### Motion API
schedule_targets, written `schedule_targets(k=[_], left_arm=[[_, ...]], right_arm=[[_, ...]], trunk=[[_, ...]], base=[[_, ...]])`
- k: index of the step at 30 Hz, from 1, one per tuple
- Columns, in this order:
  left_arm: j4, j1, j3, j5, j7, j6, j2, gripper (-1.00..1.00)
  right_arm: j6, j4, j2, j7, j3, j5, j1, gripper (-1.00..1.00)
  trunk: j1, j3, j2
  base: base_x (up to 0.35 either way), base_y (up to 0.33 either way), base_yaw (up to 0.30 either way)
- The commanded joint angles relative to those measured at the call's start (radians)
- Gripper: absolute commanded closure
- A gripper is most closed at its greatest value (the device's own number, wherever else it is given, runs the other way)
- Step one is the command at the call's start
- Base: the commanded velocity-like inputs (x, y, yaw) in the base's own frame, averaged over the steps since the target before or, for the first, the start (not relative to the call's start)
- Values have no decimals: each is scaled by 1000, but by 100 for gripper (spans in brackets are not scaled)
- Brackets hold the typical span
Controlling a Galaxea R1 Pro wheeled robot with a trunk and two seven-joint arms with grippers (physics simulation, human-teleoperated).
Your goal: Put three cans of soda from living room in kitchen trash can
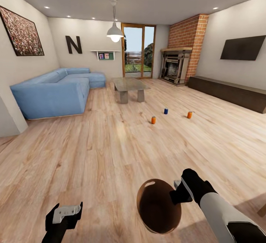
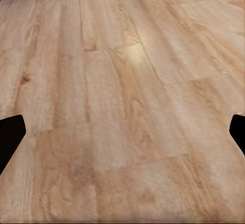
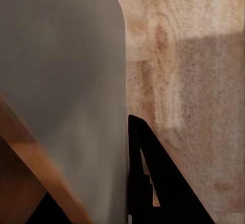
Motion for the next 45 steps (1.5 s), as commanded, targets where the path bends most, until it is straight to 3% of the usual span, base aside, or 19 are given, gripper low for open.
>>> schedule_targets(k=[1, 8, 14, 20, 21, 22, 23, 24, 25, 27, 32, 35, 37, 45], left_arm=[[-2, -1, 0, 1, 0, 17, 0, -100], [-51, -23, -2, 7, -4, 216, -3, -100], [-65, -102, -1, 9, -5, 353, -4, -100], [-65, -259, -1, 10, -8, 502, -9, -100], [-64, -320, -1, 15, -9, 555, -9, -100], [-63, -342, -2, 17, -9, 581, -10, -100], [-62, -389, -2, 24, -10, 646, -10, -100], [-60, -462, -2, 38, -11, 760, -11, -100], [-60, -484, -2, 41, -11, 795, -11, -100], [-61, -556, -2, 54, -22, 939, -11, -100], [-61, -578, -2, 56, -72, 964, -12, -100], [-61, -581, -2, 53, -78, 964, -12, -100], [-60, -581, -2, 50, -81, 964, -12, -100], [-56, -582, -2, 50, -81, 964, -11, -100]], right_arm=[[4, 0, 0, 7, -3, -25, -1, 100], [13, -1, -6, 10, -4, -29, -1, 100], [13, -1, -7, 10, -4, -29, -1, 100], [13, -1, -8, 10, -4, -28, -1, 100], [13, -1, -9, 10, -5, -26, -1, 100], [13, -1, -9, 10, -5, -25, -2, 100], [13, -1, -10, 10, -5, -24, -2, 100], [13, -1, -11, 10, -5, -25, -3, 100], [13, -1, -12, 10, -5, -26, -4, 100], [13, -1, -13, 11, -6, -24, -7, 100], [13, -1, -17, 12, -6, -25, -10, 100], [13, -2, -38, 12, -10, -26, -10, 100], [13, -3, -67, 12, -13, -27, -11, 100], [13, 0, -96, 12, -16, -32, -15, 100]], trunk=[[0, 0, 0], [0, 0, 0], [0, 0, 0], [0, 0, 0], [0, 0, 0], [0, 0, 0], [0, 0, 0], [0, 0, 0], [0, 0, 0], [0, 0, 0], [-15, 13, 28], [-27, 22, 49], [-35, 28, 63], [-54, 44, 98]], base=[[324, 83, 0], [318, 82, 0], [298, 80, 0], [300, 70, 0], [316, 26, 0], [317, 20, 0], [307, 13, 0], [218, 7, 0], [174, 5, 0], [79, 2, 0], [17, 1, 0], [3, 0, 0], [1, 0, 0], [0, 0, 0]])
